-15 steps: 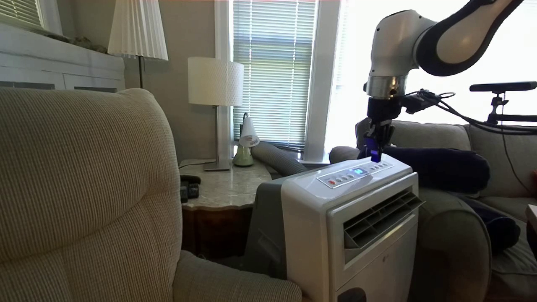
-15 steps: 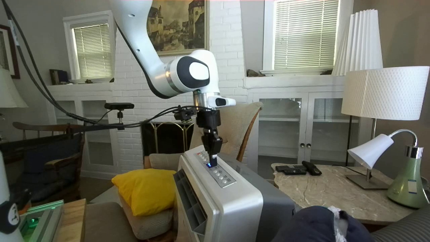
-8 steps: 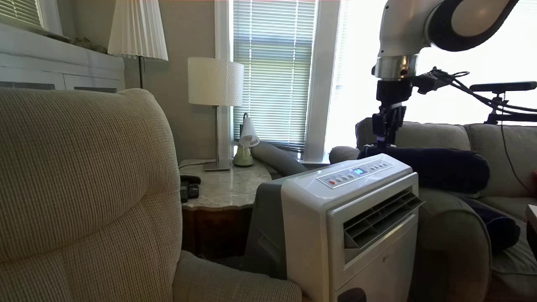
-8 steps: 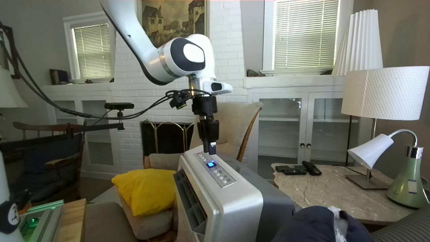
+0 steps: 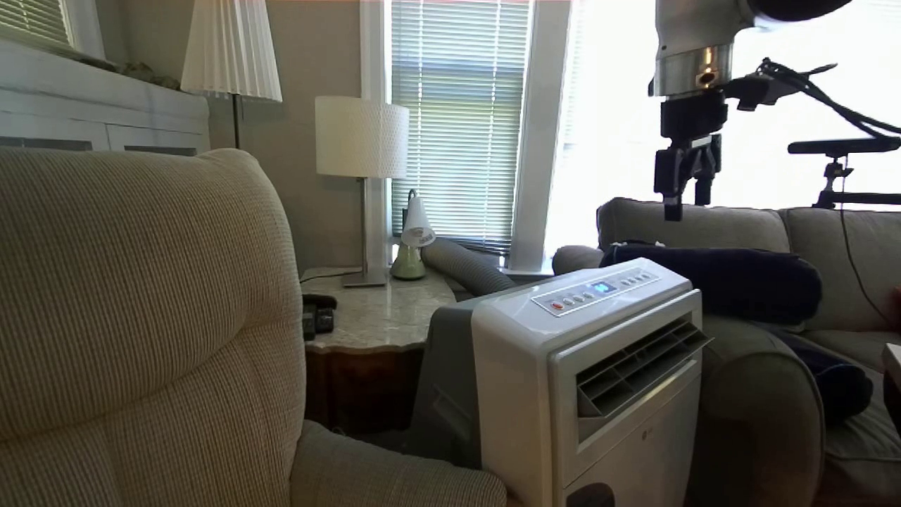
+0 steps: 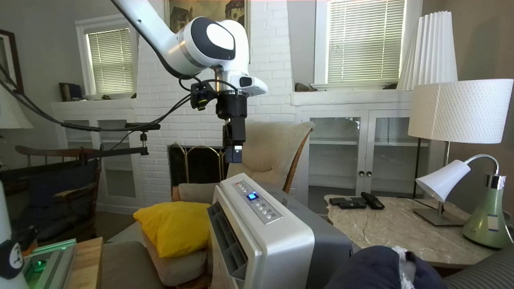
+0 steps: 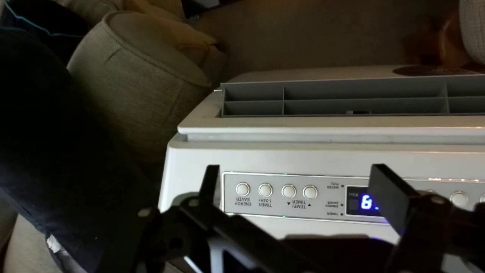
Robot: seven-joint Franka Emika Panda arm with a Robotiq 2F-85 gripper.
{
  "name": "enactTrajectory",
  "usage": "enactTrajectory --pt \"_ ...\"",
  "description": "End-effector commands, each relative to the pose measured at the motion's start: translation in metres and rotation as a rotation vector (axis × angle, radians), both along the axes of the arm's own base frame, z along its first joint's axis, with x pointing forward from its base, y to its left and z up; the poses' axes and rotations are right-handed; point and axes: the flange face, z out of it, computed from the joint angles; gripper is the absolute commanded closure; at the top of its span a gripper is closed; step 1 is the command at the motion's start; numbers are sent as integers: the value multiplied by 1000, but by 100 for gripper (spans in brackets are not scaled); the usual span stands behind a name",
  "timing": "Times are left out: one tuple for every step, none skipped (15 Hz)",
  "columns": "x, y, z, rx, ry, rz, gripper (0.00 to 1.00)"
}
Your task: Turn on the air conditioner.
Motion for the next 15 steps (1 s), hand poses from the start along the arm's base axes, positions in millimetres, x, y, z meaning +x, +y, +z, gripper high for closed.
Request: enactTrajectory --pt "-12 4 21 65 16 -18 0" --pt "-12 5 24 78 15 -9 0" --pt "-11 7 27 85 10 -17 0" --pt "-9 8 29 94 -20 -21 0" --pt "-8 9 31 103 -49 -18 0" --pt "-6 9 21 64 -16 -18 0" --pt "-5 10 24 69 -27 -17 0" --pt "-5 11 25 70 -32 -17 0" --pt "-5 11 25 70 -33 -17 0" --pt "-5 11 25 70 -33 -17 0" --pt "-5 11 25 71 -33 -18 0" --pt "-5 11 25 71 -33 -18 0" --pt "-5 11 25 71 -33 -18 0" --pt "-5 11 25 71 -33 -18 0" --pt "-5 11 25 71 -33 -18 0"
